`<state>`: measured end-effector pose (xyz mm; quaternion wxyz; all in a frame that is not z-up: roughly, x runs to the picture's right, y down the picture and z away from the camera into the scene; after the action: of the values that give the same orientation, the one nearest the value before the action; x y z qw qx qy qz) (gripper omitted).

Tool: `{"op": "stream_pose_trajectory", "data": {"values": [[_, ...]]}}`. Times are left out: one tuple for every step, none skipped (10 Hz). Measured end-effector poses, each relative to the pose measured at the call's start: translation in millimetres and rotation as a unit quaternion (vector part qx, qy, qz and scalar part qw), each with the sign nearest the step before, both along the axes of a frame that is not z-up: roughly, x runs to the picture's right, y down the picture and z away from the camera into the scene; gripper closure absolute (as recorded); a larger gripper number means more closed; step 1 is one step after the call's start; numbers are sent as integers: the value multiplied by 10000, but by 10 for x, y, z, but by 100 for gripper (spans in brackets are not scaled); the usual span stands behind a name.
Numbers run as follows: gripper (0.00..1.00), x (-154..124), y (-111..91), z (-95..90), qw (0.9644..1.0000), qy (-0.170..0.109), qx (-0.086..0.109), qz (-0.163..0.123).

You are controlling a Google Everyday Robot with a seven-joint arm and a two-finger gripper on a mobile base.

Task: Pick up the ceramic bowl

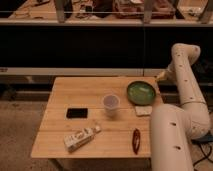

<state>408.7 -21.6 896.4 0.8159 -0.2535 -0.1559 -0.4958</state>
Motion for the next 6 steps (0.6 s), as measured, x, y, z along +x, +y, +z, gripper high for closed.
{"op": "stream_pose_trajectory", "data": {"values": [[20, 0, 0, 0, 10000, 0, 0, 0], [20, -1, 0, 0, 10000, -1, 0, 1], [20, -7, -6, -7, 10000, -27, 13, 21], [20, -23, -29, -22, 9999, -131, 79, 49], [20, -25, -58, -45, 9994, -267, 189, 109], [20, -7, -61, -81, 9987, -392, 267, 185]]}}
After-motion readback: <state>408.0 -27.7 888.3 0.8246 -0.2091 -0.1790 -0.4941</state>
